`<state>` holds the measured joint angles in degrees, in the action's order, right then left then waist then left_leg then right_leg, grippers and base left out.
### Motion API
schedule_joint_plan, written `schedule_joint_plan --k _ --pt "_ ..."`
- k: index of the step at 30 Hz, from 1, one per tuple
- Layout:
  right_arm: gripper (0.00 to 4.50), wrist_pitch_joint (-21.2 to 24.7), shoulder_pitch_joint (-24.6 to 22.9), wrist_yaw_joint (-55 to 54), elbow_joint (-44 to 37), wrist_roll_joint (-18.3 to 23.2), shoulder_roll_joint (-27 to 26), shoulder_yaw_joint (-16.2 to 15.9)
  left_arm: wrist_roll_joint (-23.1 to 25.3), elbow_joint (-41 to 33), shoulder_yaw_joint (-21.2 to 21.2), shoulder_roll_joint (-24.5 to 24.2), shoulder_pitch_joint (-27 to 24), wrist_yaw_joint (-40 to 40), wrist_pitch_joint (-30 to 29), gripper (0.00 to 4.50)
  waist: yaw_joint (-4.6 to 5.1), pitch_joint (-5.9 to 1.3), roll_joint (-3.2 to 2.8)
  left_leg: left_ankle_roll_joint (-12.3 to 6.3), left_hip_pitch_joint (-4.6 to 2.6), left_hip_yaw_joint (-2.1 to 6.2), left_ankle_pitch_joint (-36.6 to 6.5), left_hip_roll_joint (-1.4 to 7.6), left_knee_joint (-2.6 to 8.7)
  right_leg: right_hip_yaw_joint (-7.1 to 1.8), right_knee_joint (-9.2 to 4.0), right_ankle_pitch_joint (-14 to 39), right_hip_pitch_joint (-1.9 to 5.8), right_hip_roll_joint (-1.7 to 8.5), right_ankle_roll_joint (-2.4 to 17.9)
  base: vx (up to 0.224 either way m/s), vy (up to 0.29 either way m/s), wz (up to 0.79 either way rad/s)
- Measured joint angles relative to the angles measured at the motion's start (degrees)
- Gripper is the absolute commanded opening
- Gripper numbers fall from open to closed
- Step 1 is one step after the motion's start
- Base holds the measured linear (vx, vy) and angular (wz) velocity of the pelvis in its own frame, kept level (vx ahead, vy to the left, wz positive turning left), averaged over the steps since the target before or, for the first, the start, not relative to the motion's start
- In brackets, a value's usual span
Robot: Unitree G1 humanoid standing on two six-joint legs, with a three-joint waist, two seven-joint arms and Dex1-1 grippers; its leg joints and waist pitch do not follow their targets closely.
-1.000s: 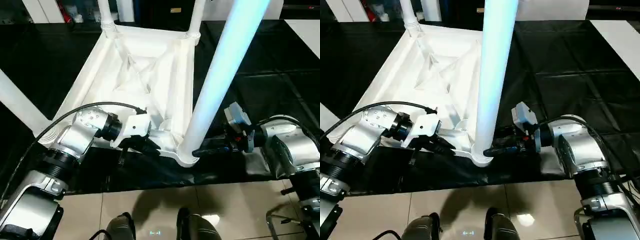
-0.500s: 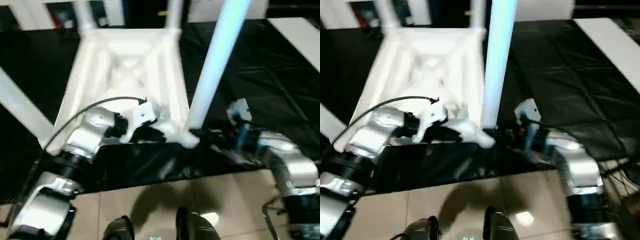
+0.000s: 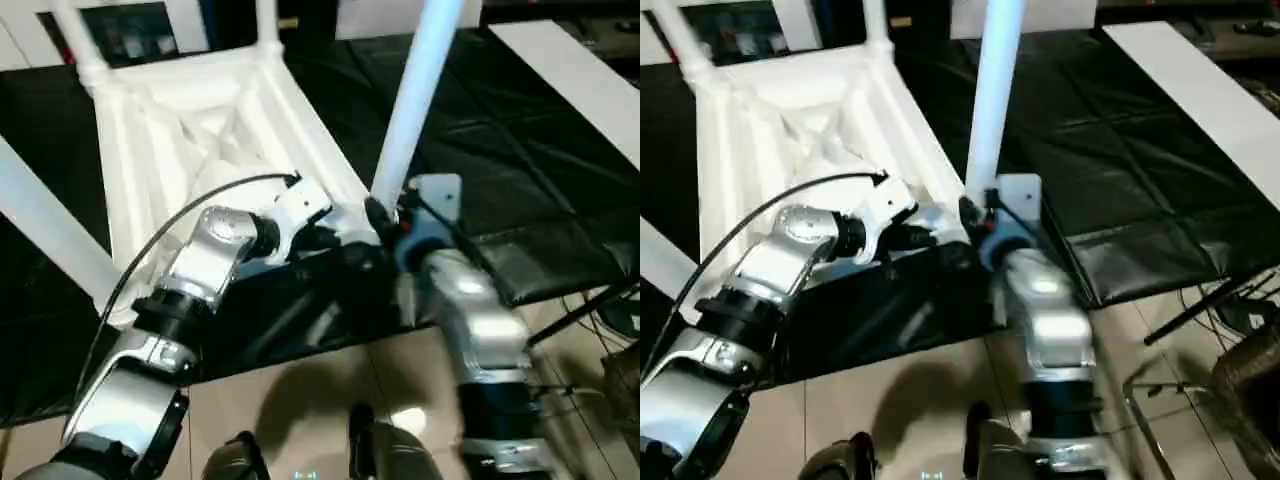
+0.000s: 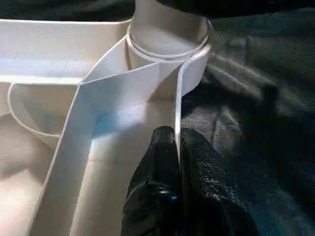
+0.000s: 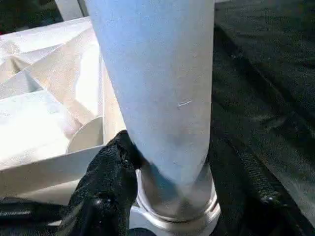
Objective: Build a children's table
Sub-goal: Rotate leg to tighten, then rotate table base
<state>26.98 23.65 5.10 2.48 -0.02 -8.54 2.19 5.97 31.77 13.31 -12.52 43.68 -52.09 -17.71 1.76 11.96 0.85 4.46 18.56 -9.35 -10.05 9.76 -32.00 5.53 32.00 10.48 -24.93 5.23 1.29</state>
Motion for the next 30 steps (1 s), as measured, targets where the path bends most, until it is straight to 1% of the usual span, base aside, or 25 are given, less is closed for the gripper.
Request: schedule_joint_plan --k 1,2,3,4,5,6,7,8,9,10,11,12,13,14,16,18,19,20,22,23,24,25,26,29,30 --pt "2.59 -0.55 0.13 -0.52 0.17 -0.31 -0.06 -0.30 0.06 0.01 -0.09 0.01 0.09 -0.02 0.33 0.00 -0.43 0.15 0.02 -0.04 0.04 -0.07 -1.46 0.03 -0.32 0.55 -0.42 -0.02 -0.08 0.24 -0.07 0.147 -0.048 -0.16" --pt "2.59 -1.34 0.64 -1.20 0.59 -0.56 -0.33 -0.55 0.04 -0.02 -0.23 0.04 0.26 -0.13 0.76 0.00 -1.27 0.13 -0.73 -0.86 1.00 1.36 -1.92 0.07 0.12 2.24 -1.73 0.03 0.70 0.21 -0.17 0.147 -0.048 -0.16" --pt "2.65 -2.01 0.61 -1.37 0.63 -0.90 -0.26 -0.57 0.04 0.00 -0.19 0.33 0.41 -0.22 0.94 0.00 -1.41 0.10 -1.38 -0.88 1.44 2.41 -1.85 0.41 0.16 3.96 -3.01 0.03 1.15 0.12 -0.19 0.121 0.026 -0.44" --pt "2.95 -2.48 0.59 -1.46 0.64 -1.19 -0.10 -0.57 -0.02 -0.01 -0.19 0.50 0.45 -0.28 1.27 0.00 -1.31 0.13 -1.86 -0.76 1.69 3.18 -1.80 1.17 0.29 4.85 -3.71 0.04 1.46 -0.02 -0.29 0.083 0.039 -0.20" --pt "3.02 -2.88 0.34 -1.44 0.48 -1.20 0.23 -0.57 -0.05 0.00 -0.08 0.61 0.48 -0.50 1.84 0.00 -1.14 0.18 -1.96 -0.20 1.66 3.13 -1.47 1.42 0.22 4.54 -2.97 0.03 1.46 -0.10 -0.36 0.083 0.039 -0.20" --pt "3.02 -3.11 0.02 -1.44 0.32 -1.15 0.23 -0.55 -0.04 0.09 0.06 0.76 0.46 -0.50 2.00 0.00 -0.86 0.23 -1.68 0.29 1.21 2.52 -1.19 1.24 0.03 3.60 -2.20 -0.49 1.25 0.01 0.25 0.078 0.006 0.11" --pt "3.08 -3.52 -0.57 -1.15 -0.24 -0.73 0.36 -0.52 -0.04 0.16 0.15 0.99 0.46 -0.52 2.40 0.00 -0.73 0.30 -1.32 0.31 0.60 2.10 -1.18 0.62 -0.04 2.57 -1.56 -1.49 1.13 0.24 0.56 0.107 -0.007 0.27" --pt "3.20 -3.96 -1.55 -0.35 -1.39 0.05 0.86 -0.39 -0.13 0.23 0.30 1.23 0.42 -0.83 3.16 0.00 -0.99 0.34 -1.27 0.29 0.39 1.88 -1.17 0.08 0.27 1.69 -1.44 -1.91 1.02 0.29 0.41 0.107 -0.007 0.27" --pt "3.36 -4.13 -2.56 1.42 -2.69 0.93 2.21 -0.26 -0.39 0.23 0.49 1.23 0.44 -1.24 4.04 0.00 -1.36 0.33 -1.28 0.24 0.52 1.79 -1.14 0.02 0.61 1.49 -1.56 -1.90 0.93 0.29 0.41 0.098 0.000 0.11" --pt "3.47 -4.40 -4.13 3.84 -4.21 2.03 4.37 -0.21 -0.67 0.16 0.85 1.24 0.55 -1.47 4.70 0.00 -1.93 0.30 -1.34 0.14 0.81 1.82 -1.03 0.05 0.77 1.48 -1.71 -1.92 0.89 0.22 0.38 0.056 0.003 0.00" --pt "3.47 -4.69 -5.73 6.33 -5.26 2.83 6.28 0.08 -0.82 -0.02 1.28 1.38 0.59 -1.88 5.39 0.00 -2.18 0.26 -1.39 0.38 0.83 1.76 -0.46 0.20 0.80 1.39 -1.56 -2.08 0.90 0.15 0.30 0.056 0.003 0.00" --pt "3.52 -4.82 -6.96 7.94 -6.33 3.14 7.20 0.12 -0.89 -0.06 1.39 1.44 0.60 -2.17 5.99 0.00 -2.29 0.24 -1.39 0.30 0.88 1.61 -0.36 0.09 0.67 1.07 -1.36 -2.72 0.82 0.16 0.55 0.059 0.002 0.11" --pt "3.63 -5.05 -7.74 9.05 -7.05 3.56 8.27 0.20 -0.90 -0.11 1.52 1.39 0.60 -2.55 6.73 0.00 -2.35 0.22 -1.35 0.21 0.82 1.35 -0.41 -0.14 0.68 0.50 -1.24 -3.44 0.68 0.14 0.91 0.069 -0.006 0.19" --pt "3.76 -5.03 -8.63 10.60 -8.30 4.58 9.22 0.57 -1.02 -0.16 1.53 1.15 0.58 -2.96 7.66 0.00 -2.41 0.19 -1.39 0.06 0.84 1.06 -0.41 -0.43 0.66 -0.25 -0.84 -4.16 0.34 0.15 0.82 0.069 -0.006 0.19" --pt "3.91 -4.78 -10.46 13.29 -11.26 6.65 11.14 1.42 -1.15 -0.76 1.41 0.67 0.10 -3.47 9.03 0.00 -2.74 0.02 -1.67 -0.23 1.46 0.96 -0.36 -0.36 0.76 -0.31 -0.66 -4.15 -0.12 0.09 0.81 0.028 -0.006 0.07" --pt "3.91 -4.52 -12.42 15.52 -14.38 8.67 12.91 2.72 -1.95 -1.53 0.37 0.61 -0.82 -3.68 9.75 0.00 -2.90 -0.03 -1.76 -0.30 1.63 0.99 -0.39 -0.15 0.77 -0.14 -0.60 -4.06 -0.28 -0.08 0.81 0.000 0.000 0.00" --pt "4.24 -4.25 -13.20 16.62 -15.77 9.75 13.81 3.24 -2.50 -1.93 -0.08 0.60 -1.22 -3.88 9.81 0.27 -2.97 -0.03 -1.76 -0.30 1.73 0.99 -0.39 -0.10 0.76 -0.11 -0.59 -4.06 -0.39 -0.12 0.82 0.000 0.000 0.00" --pt "4.31 -3.69 -13.84 17.78 -17.34 11.19 14.53 3.83 -3.26 -2.34 -0.82 0.52 -1.77 -3.97 9.81 0.55 -3.04 -0.03 -1.76 -0.31 1.88 0.99 -0.39 -0.05 0.65 -0.10 -0.52 -4.07 -0.51 -0.16 0.82 0.000 0.000 0.00" --pt "4.35 -2.72 -15.11 19.94 -20.01 14.12 15.58 4.49 -6.40 -4.09 -2.68 1.18 -3.40 -4.00 9.63 0.55 -3.01 -0.04 -1.78 -0.34 2.21 0.97 -0.41 0.01 0.43 -0.10 -0.43 -4.10 -0.78 -0.19 0.88 0.000 0.000 0.00" --pt "4.48 -2.03 -15.26 21.40 -21.23 16.13 16.20 4.83 -8.24 -5.58 -3.63 1.74 -4.35 -4.01 9.10 0.61 -3.04 -0.04 -1.78 -0.39 2.52 0.99 -0.44 0.04 0.12 -0.09 -0.25 -4.13 -1.04 -0.18 0.92 0.000 0.000 0.00" --pt "4.50 -1.80 -15.24 22.28 -22.09 17.34 16.54 5.00 -9.36 -6.96 -3.98 2.39 -5.18 -4.02 8.57 0.75 -3.03 -0.04 -1.77 -0.43 2.60 1.00 -0.47 0.04 -0.08 -0.10 -0.16 -4.13 -1.10 -0.16 0.93 0.000 0.000 0.00" --pt "4.50 -1.76 -15.24 23.23 -23.04 18.39 16.82 4.82 -10.48 -8.57 -4.14 2.76 -6.09 -4.05 7.93 0.75 -3.01 -0.04 -1.77 -0.48 2.61 1.00 -0.50 0.06 -0.23 -0.10 -0.08 -4.14 -1.10 -0.16 0.95 0.000 0.000 0.00" --pt "4.50 -1.45 -15.16 24.05 -24.26 19.55 16.89 4.66 -11.19 -10.21 -4.28 2.94 -6.85 -3.95 7.30 0.95 -3.05 -0.04 -1.77 -0.48 2.60 1.01 -0.50 0.08 -0.38 -0.10 0.00 -4.15 -1.09 -0.16 0.95 0.000 0.000 0.00" --pt "4.50 0.97 -14.98 24.49 -26.58 22.40 16.89 4.47 -12.57 -16.52 -5.80 2.79 -10.27 -2.61 5.05 0.97 -3.01 -0.04 -1.77 -0.45 2.53 0.99 -0.47 0.12 -0.53 -0.08 0.02 -4.13 -1.03 -0.17 0.76 0.000 0.000 0.00" --pt "4.50 1.65 -14.90 24.52 -26.87 22.99 16.88 4.38 -12.75 -17.81 -6.02 2.69 -11.07 -2.20 4.43 1.05 -3.01 -0.04 -1.77 -0.40 2.52 1.00 -0.44 0.13 -0.56 -0.07 0.03 -4.13 -1.01 -0.17 0.75 0.000 0.000 0.00"
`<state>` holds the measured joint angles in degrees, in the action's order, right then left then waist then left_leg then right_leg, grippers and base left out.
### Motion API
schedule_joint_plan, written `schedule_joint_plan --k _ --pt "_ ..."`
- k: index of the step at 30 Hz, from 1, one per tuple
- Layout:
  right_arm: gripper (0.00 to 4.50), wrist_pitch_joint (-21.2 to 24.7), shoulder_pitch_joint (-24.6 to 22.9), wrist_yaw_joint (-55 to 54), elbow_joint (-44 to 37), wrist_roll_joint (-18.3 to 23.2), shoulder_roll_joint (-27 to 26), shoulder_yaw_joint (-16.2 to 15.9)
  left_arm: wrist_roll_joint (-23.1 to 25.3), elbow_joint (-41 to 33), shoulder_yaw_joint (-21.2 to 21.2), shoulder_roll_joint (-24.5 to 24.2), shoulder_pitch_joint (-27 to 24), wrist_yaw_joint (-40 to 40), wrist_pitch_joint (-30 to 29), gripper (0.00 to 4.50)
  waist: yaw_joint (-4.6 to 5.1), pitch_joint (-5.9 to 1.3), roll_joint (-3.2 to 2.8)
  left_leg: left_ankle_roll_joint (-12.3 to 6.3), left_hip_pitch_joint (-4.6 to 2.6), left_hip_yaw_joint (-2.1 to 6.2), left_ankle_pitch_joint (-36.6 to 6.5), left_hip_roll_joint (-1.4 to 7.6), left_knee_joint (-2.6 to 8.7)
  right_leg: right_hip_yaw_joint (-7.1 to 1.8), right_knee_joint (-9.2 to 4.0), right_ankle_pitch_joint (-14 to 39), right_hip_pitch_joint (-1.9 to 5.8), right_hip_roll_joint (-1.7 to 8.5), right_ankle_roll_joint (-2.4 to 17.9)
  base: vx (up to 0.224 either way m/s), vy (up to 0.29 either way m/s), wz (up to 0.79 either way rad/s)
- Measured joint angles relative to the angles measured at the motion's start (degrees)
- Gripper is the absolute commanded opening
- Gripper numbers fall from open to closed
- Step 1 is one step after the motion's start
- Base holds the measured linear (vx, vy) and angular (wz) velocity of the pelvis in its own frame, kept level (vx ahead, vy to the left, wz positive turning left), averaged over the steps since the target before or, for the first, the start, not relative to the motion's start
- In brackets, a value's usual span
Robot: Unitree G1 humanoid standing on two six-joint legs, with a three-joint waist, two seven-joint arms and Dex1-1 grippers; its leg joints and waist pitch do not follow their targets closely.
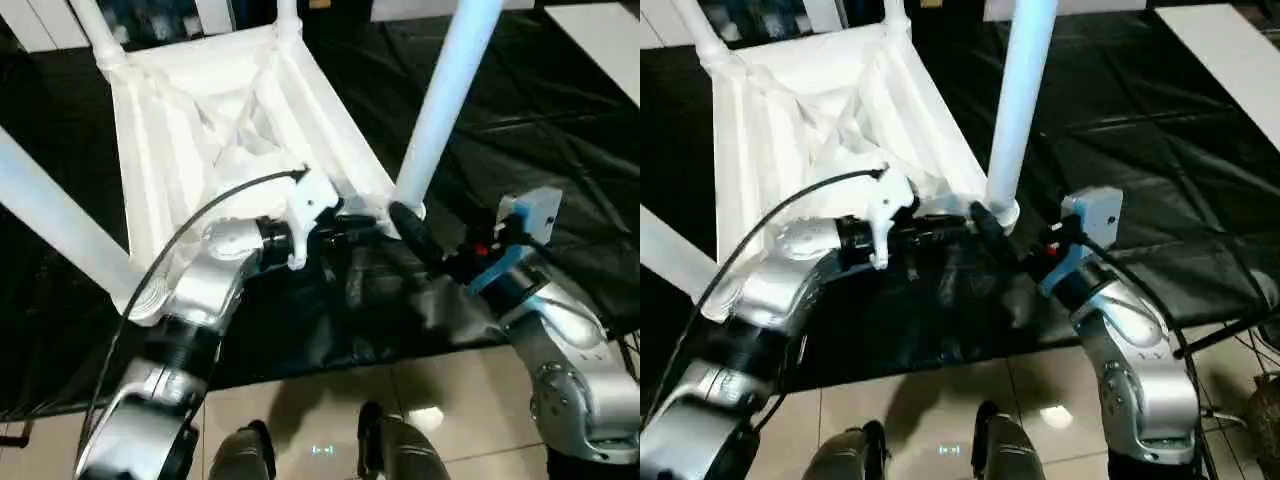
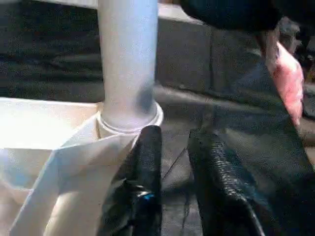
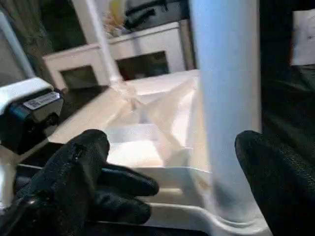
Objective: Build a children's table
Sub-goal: Rotate table base
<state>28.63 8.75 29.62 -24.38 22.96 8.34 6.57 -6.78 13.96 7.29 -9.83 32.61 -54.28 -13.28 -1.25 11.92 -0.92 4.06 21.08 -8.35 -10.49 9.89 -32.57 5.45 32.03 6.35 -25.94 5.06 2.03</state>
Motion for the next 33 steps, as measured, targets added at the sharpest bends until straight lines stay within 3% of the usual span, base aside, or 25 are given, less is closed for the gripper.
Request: schedule_joint_plan --k 3,6,9,11,16,21,24,29,31,33 --pt "4.50 0.79 2.50 -0.42 0.42 0.38 -1.35 -1.51 -0.98 -10.28 -1.82 -0.33 -7.18 3.73 -5.44 1.33 0.82 0.00 0.00 0.12 -0.01 0.00 0.06 0.07 -0.05 0.01 0.00 0.00 0.00 0.03 0.00 0.000 0.000 0.00" --pt "4.50 0.94 5.29 -0.97 0.67 0.64 -2.33 -2.85 -2.18 -16.74 -2.24 -0.64 -12.67 6.23 -10.19 1.53 0.89 -0.07 0.13 0.19 0.07 0.01 0.10 0.06 -0.06 0.08 0.00 0.00 0.00 0.02 -0.01 0.000 0.000 0.00" --pt "4.50 1.26 8.46 -2.05 3.20 1.10 -4.00 -4.60 -4.24 -27.68 -3.10 -1.03 -21.82 8.58 -15.15 1.75 1.29 -0.25 0.42 0.24 0.09 0.03 0.02 0.12 0.01 0.05 -0.02 0.03 -0.06 0.03 -0.06 0.000 0.000 0.00" --pt "4.50 1.25 10.96 -2.41 6.73 0.68 -4.56 -5.58 -4.86 -33.15 -2.62 -1.26 -28.56 9.57 -17.06 2.01 1.18 -0.42 0.68 0.30 0.11 0.00 -0.02 0.14 0.06 0.11 -0.03 0.09 -0.04 -0.02 -0.15 0.000 0.000 0.00" --pt "4.50 1.03 12.48 -2.38 14.13 -1.72 -4.53 -7.56 -4.84 -39.43 -3.62 -4.76 -37.31 10.85 -19.51 2.19 0.68 -0.58 0.95 0.32 0.09 0.03 -0.01 0.19 0.06 0.14 -0.02 0.12 0.01 -0.07 -0.15 0.000 0.000 0.00" --pt "4.50 -3.02 15.58 -5.94 22.12 -4.89 -3.45 -6.53 -7.27 -45.52 -6.97 -8.67 -43.36 10.23 -22.00 2.63 0.93 -0.66 1.10 0.65 0.05 0.01 -0.20 0.17 -0.13 0.04 0.04 0.05 0.06 -0.07 -0.06 0.000 0.000 0.00" --pt "4.50 -6.99 18.38 -6.97 27.79 -5.85 -0.73 -3.98 -9.50 -48.15 -9.77 -12.04 -47.81 8.16 -23.15 2.84 0.74 -0.69 1.13 0.76 -0.08 0.01 -0.12 0.20 -0.23 0.04 0.07 0.04 0.09 -0.07 -0.06 0.000 0.000 0.00" --pt "4.50 -14.37 22.26 -8.97 37.74 -7.97 5.90 2.95 -12.02 -50.71 -16.50 -17.13 -54.16 4.28 -24.07 3.25 -0.07 -0.71 1.16 0.77 0.01 -0.21 -0.10 0.23 -0.45 -0.09 0.13 0.04 0.15 0.02 -0.06 0.000 0.000 0.00" --pt "4.50 -16.06 22.68 -9.07 39.90 -8.09 7.21 3.99 -13.64 -51.07 -18.68 -19.06 -55.59 2.52 -24.07 3.36 0.05 -0.83 1.36 0.76 0.01 -0.26 -0.10 0.30 -0.45 -0.07 0.15 0.02 0.15 0.00 -0.04 0.000 0.000 0.00" --pt "4.50 -16.77 22.55 -8.17 40.92 -8.09 8.43 4.35 -15.25 -51.25 -23.57 -20.94 -57.70 0.85 -24.19 3.47 0.36 -0.89 1.46 0.76 0.00 -0.27 -0.10 0.41 -0.44 -0.06 0.23 0.02 0.14 -0.11 -0.04 0.000 0.000 0.00"
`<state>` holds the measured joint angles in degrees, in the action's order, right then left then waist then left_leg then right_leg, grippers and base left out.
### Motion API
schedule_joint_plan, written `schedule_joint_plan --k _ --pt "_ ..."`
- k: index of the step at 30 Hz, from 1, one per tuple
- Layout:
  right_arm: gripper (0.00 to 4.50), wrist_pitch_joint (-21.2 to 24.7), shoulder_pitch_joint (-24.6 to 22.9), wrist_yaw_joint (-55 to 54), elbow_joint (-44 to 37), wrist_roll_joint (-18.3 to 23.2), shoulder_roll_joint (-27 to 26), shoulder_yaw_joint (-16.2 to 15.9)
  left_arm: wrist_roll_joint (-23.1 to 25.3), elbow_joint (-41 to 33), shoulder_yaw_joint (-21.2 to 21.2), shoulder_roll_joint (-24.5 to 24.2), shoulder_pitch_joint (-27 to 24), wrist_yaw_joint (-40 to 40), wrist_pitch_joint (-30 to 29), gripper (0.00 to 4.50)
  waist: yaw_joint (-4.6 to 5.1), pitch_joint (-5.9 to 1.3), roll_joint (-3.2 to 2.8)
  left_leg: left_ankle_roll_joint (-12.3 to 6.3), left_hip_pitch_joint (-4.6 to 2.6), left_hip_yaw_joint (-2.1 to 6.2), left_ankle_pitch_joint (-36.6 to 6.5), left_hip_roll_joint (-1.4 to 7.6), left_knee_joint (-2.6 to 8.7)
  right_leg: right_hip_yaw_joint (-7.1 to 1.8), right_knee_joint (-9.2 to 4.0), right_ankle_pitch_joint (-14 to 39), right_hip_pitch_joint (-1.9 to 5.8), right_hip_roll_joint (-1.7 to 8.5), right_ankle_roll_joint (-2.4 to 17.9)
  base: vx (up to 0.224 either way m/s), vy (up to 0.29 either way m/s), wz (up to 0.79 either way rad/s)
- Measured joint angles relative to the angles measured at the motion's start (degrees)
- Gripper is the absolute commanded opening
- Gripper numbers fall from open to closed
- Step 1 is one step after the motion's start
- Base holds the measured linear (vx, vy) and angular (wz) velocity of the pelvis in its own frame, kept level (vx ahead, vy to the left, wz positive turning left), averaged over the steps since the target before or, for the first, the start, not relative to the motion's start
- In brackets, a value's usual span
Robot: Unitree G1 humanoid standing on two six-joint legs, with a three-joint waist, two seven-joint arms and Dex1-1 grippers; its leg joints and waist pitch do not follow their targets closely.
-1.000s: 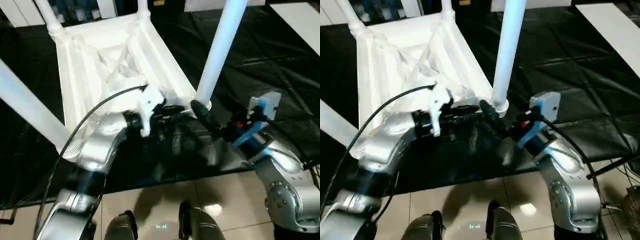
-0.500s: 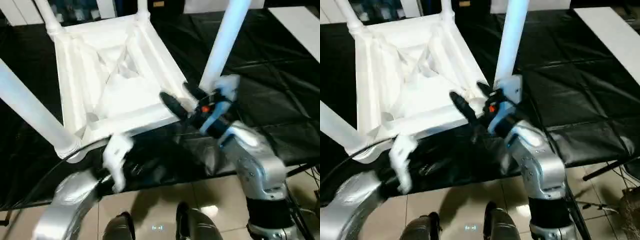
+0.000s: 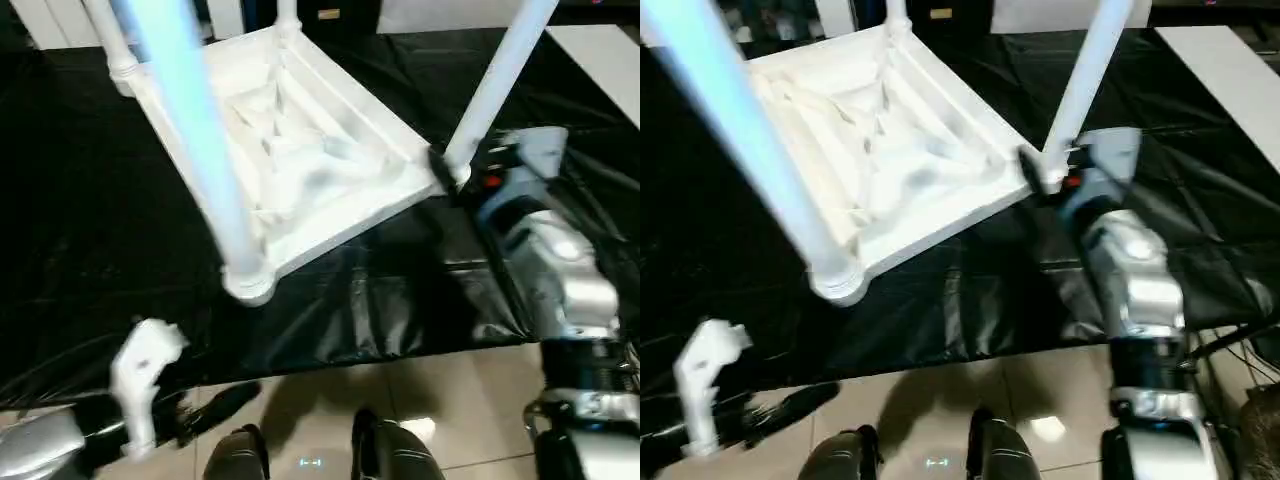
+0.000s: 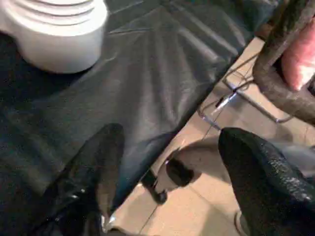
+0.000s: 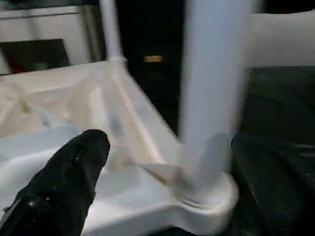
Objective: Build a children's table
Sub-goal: Rotate table base
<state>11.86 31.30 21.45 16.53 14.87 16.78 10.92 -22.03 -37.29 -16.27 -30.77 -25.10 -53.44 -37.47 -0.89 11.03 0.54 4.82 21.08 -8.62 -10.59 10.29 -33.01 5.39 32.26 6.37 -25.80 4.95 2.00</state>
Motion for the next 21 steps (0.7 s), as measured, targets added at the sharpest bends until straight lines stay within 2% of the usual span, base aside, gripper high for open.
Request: schedule_joint_plan --k 2,4,7,9,12,14,16,19,21 --pt "4.50 0.35 -1.28 1.50 -0.98 0.26 0.50 -0.03 -1.68 0.06 -5.52 -1.59 -1.34 -1.13 -0.08 3.74 0.51 -0.04 0.07 0.00 0.06 -0.03 0.00 0.17 0.05 0.00 0.01 0.00 0.03 -0.17 0.00 0.000 0.000 0.00" --pt "4.50 1.67 -3.19 2.87 -2.51 0.37 0.49 -0.38 -2.66 0.39 -8.30 -1.69 -0.62 -0.91 0.28 3.78 0.55 -0.05 0.08 0.01 0.04 -0.03 0.00 0.36 0.04 0.00 0.01 0.00 0.06 -0.37 0.01 0.000 0.000 0.00" --pt "4.50 5.03 -7.37 5.99 -6.23 0.45 0.49 -4.42 -3.87 4.40 -11.27 -0.87 5.03 1.09 2.43 3.88 0.50 -0.13 0.21 0.05 0.01 0.01 0.03 0.67 0.01 0.06 0.01 -0.09 0.06 -0.70 0.14 0.000 0.000 0.00" --pt "4.50 6.20 -9.95 7.89 -7.92 0.19 0.53 -8.50 -5.06 6.94 -11.99 -0.83 9.42 1.84 3.75 4.03 0.35 -0.20 0.26 0.10 -0.05 0.04 0.06 0.74 0.01 0.07 0.03 -0.13 0.06 -0.78 0.22 0.000 0.000 0.00" --pt "4.50 8.21 -12.37 8.30 -9.20 -1.08 0.49 -11.96 -7.42 8.59 -11.11 -0.77 14.08 1.88 3.96 4.27 0.42 -0.23 0.24 0.15 -0.06 -0.01 0.07 0.72 -0.08 0.01 0.02 -0.16 0.06 -0.73 0.27 0.000 0.000 0.00" --pt "4.50 9.72 -13.41 7.64 -9.41 -2.54 0.12 -13.69 -7.69 9.71 -9.04 -0.16 17.38 1.93 3.84 4.46 0.39 -0.28 0.27 0.15 -0.12 -0.02 0.07 0.72 -0.19 0.01 0.02 -0.20 0.05 -0.71 0.33 0.000 0.000 0.00" --pt "4.50 10.12 -13.63 6.63 -9.38 -4.31 -0.59 -14.84 -7.47 10.86 -6.68 0.62 19.57 2.43 3.88 4.46 0.44 -0.28 0.27 0.15 -0.09 -0.03 0.07 0.71 -0.24 0.00 0.04 -0.25 0.04 -0.69 0.40 0.000 0.000 0.00" --pt "4.50 9.93 -13.03 4.13 -8.72 -6.86 -2.20 -16.38 -6.83 13.24 -2.06 3.38 23.97 3.19 4.12 4.46 0.33 -0.30 0.27 0.16 -0.10 0.00 0.07 0.73 -0.49 0.01 0.25 -0.25 0.04 -0.69 0.41 0.000 0.000 0.00" --pt "4.50 8.54 -9.75 0.77 -3.16 -8.48 -5.17 -16.59 -6.91 15.36 1.82 7.49 29.26 4.40 3.77 4.46 0.32 -0.30 0.27 0.19 -0.10 0.00 0.09 0.73 -0.83 -0.02 0.61 -0.27 -0.02 -0.63 0.44 0.000 0.000 0.00"
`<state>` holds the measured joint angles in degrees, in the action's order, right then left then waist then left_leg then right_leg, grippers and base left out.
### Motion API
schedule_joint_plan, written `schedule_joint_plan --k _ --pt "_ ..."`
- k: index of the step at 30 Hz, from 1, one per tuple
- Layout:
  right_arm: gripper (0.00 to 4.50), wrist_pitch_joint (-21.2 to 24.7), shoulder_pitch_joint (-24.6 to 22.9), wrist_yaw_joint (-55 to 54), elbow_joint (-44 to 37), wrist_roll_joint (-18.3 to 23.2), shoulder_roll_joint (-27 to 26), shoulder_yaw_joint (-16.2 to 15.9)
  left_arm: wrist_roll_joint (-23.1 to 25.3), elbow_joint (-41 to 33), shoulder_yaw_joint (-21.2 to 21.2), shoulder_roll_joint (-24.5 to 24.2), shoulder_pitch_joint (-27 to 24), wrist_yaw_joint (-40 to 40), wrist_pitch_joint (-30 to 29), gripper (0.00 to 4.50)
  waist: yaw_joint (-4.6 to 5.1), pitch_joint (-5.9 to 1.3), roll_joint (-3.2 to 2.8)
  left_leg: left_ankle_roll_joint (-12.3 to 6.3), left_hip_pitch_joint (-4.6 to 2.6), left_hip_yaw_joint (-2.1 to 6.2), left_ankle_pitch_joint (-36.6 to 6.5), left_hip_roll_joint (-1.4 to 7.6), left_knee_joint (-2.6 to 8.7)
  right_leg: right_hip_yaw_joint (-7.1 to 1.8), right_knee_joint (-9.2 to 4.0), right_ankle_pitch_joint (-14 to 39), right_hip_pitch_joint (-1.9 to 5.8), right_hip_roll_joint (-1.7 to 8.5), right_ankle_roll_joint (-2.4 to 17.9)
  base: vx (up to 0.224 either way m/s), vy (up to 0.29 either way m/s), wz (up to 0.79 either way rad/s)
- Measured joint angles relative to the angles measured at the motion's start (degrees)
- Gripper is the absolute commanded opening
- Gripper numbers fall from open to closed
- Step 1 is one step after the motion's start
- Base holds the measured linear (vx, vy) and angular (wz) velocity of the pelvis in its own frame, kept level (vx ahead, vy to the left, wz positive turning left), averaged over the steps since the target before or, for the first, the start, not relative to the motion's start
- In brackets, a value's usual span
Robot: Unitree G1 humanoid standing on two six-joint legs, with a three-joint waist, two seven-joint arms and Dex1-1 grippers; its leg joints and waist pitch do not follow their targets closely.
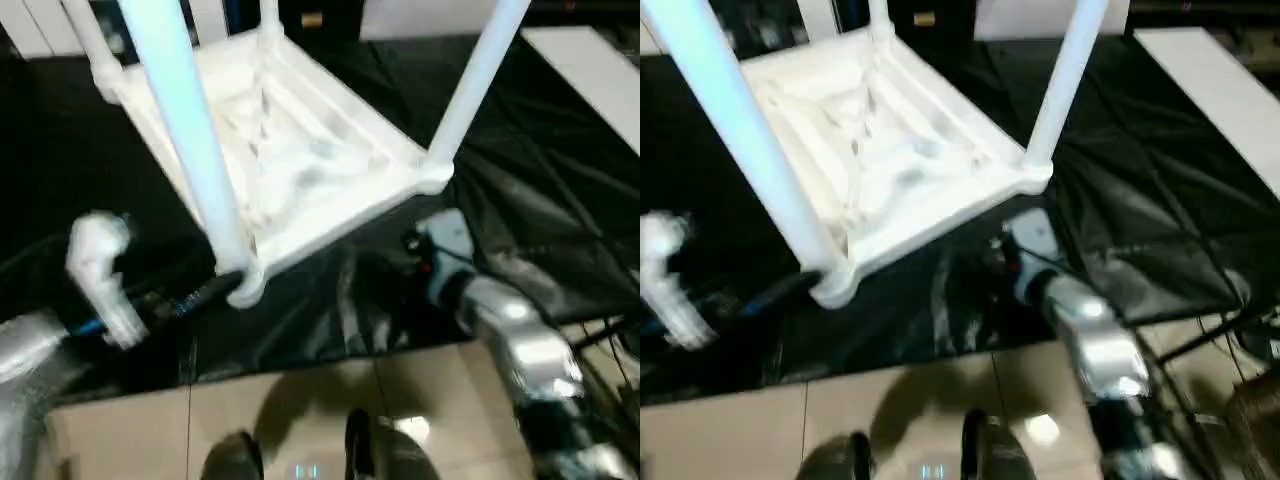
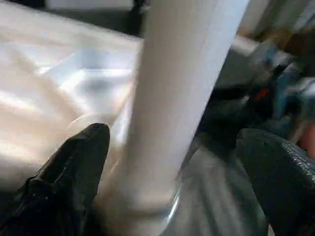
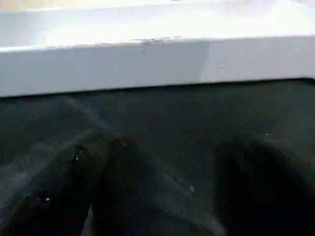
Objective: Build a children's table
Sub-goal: Rotate table base
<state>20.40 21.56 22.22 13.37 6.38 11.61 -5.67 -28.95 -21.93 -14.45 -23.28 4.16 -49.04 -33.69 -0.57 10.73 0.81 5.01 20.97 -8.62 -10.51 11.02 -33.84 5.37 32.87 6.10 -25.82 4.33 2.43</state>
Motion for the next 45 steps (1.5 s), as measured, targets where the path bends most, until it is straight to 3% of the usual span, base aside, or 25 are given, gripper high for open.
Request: schedule_joint_plan --k 4,11,20,24,38,45 --pt "4.50 -2.87 4.09 -2.34 5.26 -0.86 -2.26 -1.48 -0.65 0.44 5.88 3.17 3.49 0.69 -0.73 4.46 0.02 -0.03 0.06 0.10 0.03 0.05 0.06 -0.01 -0.13 -0.01 0.18 0.00 0.03 0.04 -0.01 0.000 0.000 0.00" --pt "4.50 -5.52 7.87 -4.48 12.88 -3.01 -3.06 0.36 0.27 2.09 11.49 8.45 6.38 3.02 -0.88 4.46 0.56 -0.19 0.32 0.13 0.15 0.03 0.08 -0.01 -0.14 -0.01 0.19 0.00 0.04 0.03 -0.01 0.000 0.000 0.00" --pt "4.50 -9.18 10.61 -5.16 18.42 -3.97 -3.86 0.89 3.40 5.96 19.38 14.71 11.73 4.88 2.78 4.46 1.81 -0.29 0.48 0.13 0.18 0.02 0.07 -0.01 -0.14 0.03 0.19 0.00 0.04 -0.05 -0.02 0.000 0.000 0.00" --pt "4.50 -10.02 11.04 -5.18 19.44 -4.34 -4.43 1.26 4.38 8.13 22.14 17.48 14.04 5.41 4.42 4.46 1.89 -0.29 0.48 0.13 0.17 0.02 0.07 0.00 -0.14 0.08 0.20 0.00 0.04 -0.09 -0.02 0.000 0.000 0.00" --pt "4.50 -13.33 12.11 -6.68 23.09 -4.85 -4.59 3.48 9.90 19.29 26.70 26.13 19.78 9.34 14.31 4.46 1.71 -0.29 0.48 0.11 0.30 0.04 0.07 -0.01 -0.27 0.18 0.16 -0.07 0.02 -0.04 0.06 0.000 0.000 0.00" --pt "4.50 -14.68 11.60 -6.75 22.99 -5.06 -3.73 3.57 11.39 21.79 26.44 24.16 22.42 9.44 17.70 4.46 1.62 -0.30 0.45 0.11 0.26 0.08 0.08 0.02 -0.27 0.24 0.19 -0.11 0.02 -0.10 0.12 0.000 0.000 0.00"
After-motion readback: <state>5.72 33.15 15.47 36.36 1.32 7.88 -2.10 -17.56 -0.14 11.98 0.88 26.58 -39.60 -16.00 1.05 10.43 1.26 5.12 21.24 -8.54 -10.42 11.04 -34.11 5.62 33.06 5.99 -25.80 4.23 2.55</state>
